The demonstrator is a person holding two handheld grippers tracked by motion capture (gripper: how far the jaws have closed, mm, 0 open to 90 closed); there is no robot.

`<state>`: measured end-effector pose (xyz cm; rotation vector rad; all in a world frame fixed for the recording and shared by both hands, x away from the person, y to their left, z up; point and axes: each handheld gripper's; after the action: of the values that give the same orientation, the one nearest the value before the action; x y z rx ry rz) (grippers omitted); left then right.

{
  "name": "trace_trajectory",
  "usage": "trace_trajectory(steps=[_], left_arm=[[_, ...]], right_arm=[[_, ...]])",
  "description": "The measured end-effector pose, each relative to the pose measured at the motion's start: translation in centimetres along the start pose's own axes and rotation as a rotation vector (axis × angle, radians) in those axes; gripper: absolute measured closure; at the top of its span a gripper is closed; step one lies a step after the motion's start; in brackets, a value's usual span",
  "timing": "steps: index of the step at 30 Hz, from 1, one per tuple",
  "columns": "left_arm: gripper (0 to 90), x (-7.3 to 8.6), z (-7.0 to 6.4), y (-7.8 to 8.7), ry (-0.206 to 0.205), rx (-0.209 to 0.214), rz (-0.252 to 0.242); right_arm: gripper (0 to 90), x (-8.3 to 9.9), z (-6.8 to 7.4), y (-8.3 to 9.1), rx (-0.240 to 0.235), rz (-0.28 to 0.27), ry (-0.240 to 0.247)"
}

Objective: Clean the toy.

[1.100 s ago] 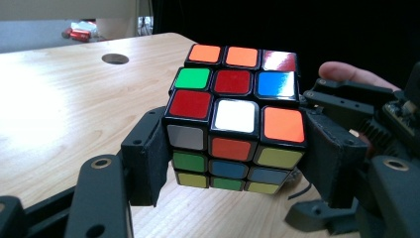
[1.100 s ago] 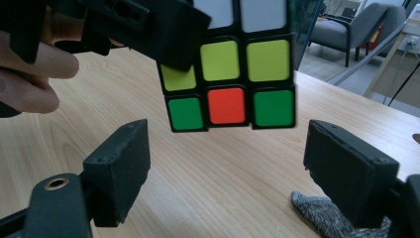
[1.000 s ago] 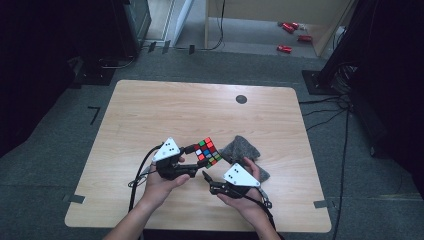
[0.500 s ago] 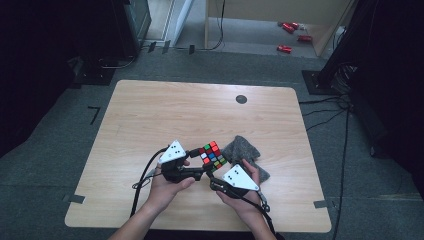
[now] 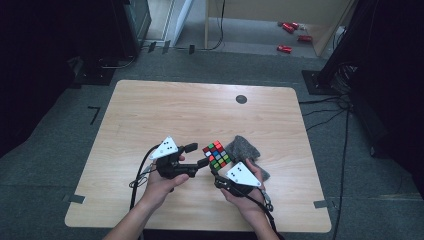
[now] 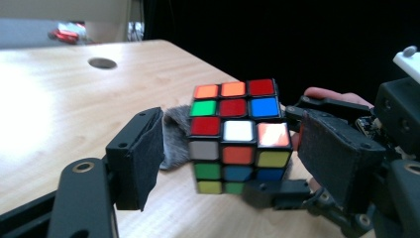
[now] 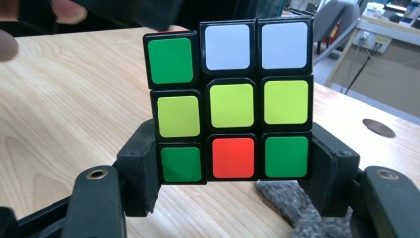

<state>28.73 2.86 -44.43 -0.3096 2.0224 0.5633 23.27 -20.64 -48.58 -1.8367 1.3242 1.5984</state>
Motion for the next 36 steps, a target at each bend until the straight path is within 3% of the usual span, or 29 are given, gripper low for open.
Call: trace_trajectory(steps=[2,5,8,14,18,22,28,36], left_arm=[[26.1,-0.1,0.4,0.3,-0.007,-0.005,-0.014],[30.3,-0.1,0.7,0.7,-0.044,-0.013,-0.034],[28.8,-0.1,1.0,0.8,-0.081,-0.019,-0.045],[26.3,0.3,1.0,0.6,-0.132,-0.021,-0.004],[22.4,0.8,0.9,0.1,-0.201,-0.063,0.039],[19.0,1.2,0.6,-0.2,-0.238,-0.07,0.047],[14.3,1.8,-0.3,-0.5,-0.355,-0.059,0.056],[14.1,2.6,-0.8,-1.0,-0.483,-0.115,0.039]], right_arm=[[34.4,0.0,-0.4,0.2,0.003,-0.001,-0.013],[34.4,-0.1,-1.1,0.5,0.004,0.0,-0.038],[34.4,-0.1,-1.8,0.7,0.003,0.006,-0.07],[34.4,-0.3,-2.6,1.1,0.0,0.007,-0.112],[34.4,-0.8,-3.0,1.5,-0.011,-0.001,-0.135],[34.4,-1.3,-3.3,1.8,-0.036,-0.008,-0.161],[34.4,-2.1,-3.1,2.1,-0.067,-0.011,-0.191],[34.4,-2.8,-2.9,2.3,-0.145,-0.001,-0.242]])
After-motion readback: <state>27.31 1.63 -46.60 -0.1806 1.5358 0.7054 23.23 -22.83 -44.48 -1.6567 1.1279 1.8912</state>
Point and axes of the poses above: each handheld gripper's, and its own axes: y roughly backward along the jaws, x roughly out of its underside, z roughly to its left, and after that the axes turned 9 degrees about y, right-handed
